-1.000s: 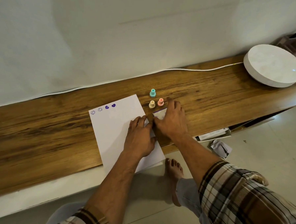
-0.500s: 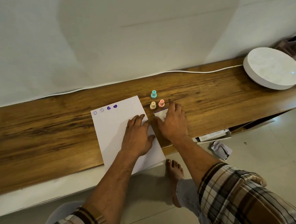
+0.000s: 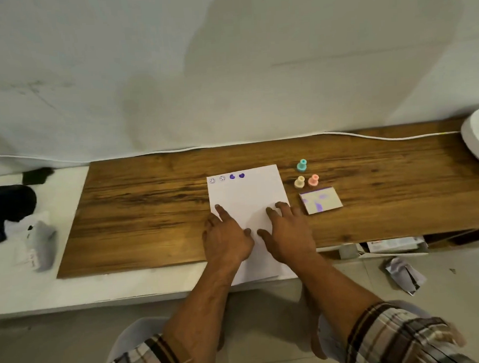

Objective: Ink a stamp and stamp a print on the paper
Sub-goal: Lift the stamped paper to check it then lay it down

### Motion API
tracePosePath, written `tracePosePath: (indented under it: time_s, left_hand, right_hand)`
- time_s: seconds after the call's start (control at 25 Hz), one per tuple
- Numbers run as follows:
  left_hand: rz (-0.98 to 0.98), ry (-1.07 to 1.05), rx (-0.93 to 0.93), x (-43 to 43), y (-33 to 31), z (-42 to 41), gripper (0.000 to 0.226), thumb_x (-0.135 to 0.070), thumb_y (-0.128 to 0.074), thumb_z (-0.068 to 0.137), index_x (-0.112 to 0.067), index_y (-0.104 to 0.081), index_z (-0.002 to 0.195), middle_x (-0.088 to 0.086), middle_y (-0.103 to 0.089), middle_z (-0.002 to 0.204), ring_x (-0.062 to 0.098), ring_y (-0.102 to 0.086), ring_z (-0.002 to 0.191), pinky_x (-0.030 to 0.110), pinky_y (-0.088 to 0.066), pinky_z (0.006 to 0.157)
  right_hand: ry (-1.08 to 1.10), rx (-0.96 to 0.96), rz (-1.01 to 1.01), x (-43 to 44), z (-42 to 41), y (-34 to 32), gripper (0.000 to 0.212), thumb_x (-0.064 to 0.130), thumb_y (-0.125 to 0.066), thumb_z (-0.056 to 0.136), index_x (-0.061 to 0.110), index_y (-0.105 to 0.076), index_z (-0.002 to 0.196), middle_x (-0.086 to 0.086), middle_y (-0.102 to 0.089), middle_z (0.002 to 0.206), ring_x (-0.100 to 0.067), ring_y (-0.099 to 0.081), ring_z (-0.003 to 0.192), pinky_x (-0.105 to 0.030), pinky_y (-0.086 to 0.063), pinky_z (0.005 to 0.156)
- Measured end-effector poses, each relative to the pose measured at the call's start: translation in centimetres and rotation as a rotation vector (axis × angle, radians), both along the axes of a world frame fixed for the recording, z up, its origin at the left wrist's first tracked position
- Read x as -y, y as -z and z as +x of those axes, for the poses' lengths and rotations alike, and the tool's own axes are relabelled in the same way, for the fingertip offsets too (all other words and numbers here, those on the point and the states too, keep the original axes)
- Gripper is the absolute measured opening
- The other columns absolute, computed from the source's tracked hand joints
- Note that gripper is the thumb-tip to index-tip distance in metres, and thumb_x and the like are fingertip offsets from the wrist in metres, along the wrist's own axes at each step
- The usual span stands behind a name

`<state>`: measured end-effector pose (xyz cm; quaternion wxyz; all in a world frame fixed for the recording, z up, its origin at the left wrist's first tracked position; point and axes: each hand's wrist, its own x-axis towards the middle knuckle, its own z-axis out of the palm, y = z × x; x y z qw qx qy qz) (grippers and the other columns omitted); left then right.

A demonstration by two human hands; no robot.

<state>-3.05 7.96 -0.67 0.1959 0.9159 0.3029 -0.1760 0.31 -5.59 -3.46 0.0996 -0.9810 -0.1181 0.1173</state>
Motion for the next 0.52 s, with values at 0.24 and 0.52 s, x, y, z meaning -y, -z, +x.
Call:
tracePosePath:
  time_s: [0.24,0.52]
  left_hand:
    - [-0.276,-0.25,0.364,-0.2,-0.5,0.7,0.08,-0.03,-0.081,0.086,-0.018,-0.036,0.152,0.009,-0.052,0.147,0.032,-0.057,0.129,0.043,-0.051,0.101]
    - [-0.622,-0.64,0.503,-4.2,-0.1,1.9,0.008,-0.017,-0.075,0.092,-0.023,-0.07,0.093,0.005,-0.078,0.11,0.019,-0.071,0.083,0.028,-0.054,0.07]
  right_hand:
    - [0.023,0.002,-0.022,-0.5,0.1,0.8,0.069,0.063,-0.059,0.097,0.03,-0.044,0.156,-0.001,-0.04,0.166,-0.031,-0.038,0.151,-0.046,-0.044,0.115]
    - [0.101,-0.074,0.109,-0.7,0.4,0.2,0.072,0.066,-0.054,0.097,0.03,-0.039,0.158,0.0,-0.038,0.168,-0.03,-0.037,0.152,-0.049,-0.041,0.117]
